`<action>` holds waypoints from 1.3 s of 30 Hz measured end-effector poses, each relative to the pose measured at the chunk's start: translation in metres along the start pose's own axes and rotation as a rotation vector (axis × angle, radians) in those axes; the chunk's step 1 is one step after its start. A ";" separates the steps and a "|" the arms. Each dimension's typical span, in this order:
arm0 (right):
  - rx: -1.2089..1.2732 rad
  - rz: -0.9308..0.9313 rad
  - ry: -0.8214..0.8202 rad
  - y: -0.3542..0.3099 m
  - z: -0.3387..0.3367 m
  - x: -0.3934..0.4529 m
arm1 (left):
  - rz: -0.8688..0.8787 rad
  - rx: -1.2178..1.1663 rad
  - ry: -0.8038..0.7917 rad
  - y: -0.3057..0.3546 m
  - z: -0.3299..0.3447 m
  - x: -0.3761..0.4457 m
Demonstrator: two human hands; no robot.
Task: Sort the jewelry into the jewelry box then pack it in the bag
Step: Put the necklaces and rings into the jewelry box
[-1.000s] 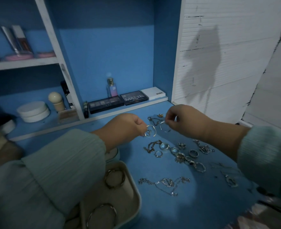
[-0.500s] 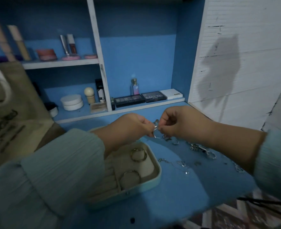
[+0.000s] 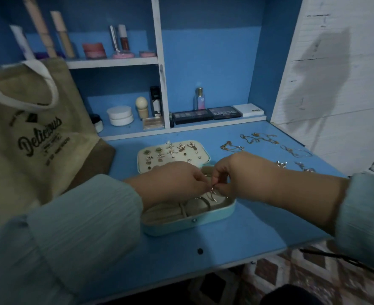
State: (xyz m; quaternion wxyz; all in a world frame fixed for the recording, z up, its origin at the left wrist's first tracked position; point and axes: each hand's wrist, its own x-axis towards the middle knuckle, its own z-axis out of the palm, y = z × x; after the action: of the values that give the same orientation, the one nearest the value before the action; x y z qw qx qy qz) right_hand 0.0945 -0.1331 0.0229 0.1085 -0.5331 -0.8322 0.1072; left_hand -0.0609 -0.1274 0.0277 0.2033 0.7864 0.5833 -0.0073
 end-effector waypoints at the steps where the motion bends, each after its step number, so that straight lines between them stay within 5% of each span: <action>1: -0.030 -0.009 -0.013 0.000 0.001 0.000 | 0.003 0.069 0.010 -0.001 0.001 0.001; 12: -0.377 -0.043 -0.101 -0.005 0.002 0.008 | 0.044 0.216 0.034 -0.001 0.007 0.006; 18: -0.275 -0.023 -0.157 0.005 0.003 0.012 | 0.055 0.178 0.064 -0.007 0.006 0.009; 22: 0.014 0.044 -0.086 0.015 -0.004 0.019 | 0.035 0.066 0.137 -0.025 -0.004 0.011; 29: 0.286 0.160 0.012 0.024 -0.006 0.056 | -0.258 -0.192 0.424 -0.075 -0.016 0.026; 33: 0.344 0.238 0.036 0.023 0.002 0.092 | -0.447 -0.161 0.320 -0.088 -0.024 0.037; 39: 0.210 0.189 -0.040 0.012 0.009 0.137 | -0.437 -0.172 0.264 -0.094 -0.039 0.048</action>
State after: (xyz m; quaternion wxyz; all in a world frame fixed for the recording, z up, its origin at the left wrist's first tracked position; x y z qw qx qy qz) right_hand 0.0468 -0.0042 0.0195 0.1366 -0.5925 -0.7645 0.2140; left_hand -0.1411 -0.0481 0.0218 0.1851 0.6158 0.7591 0.1011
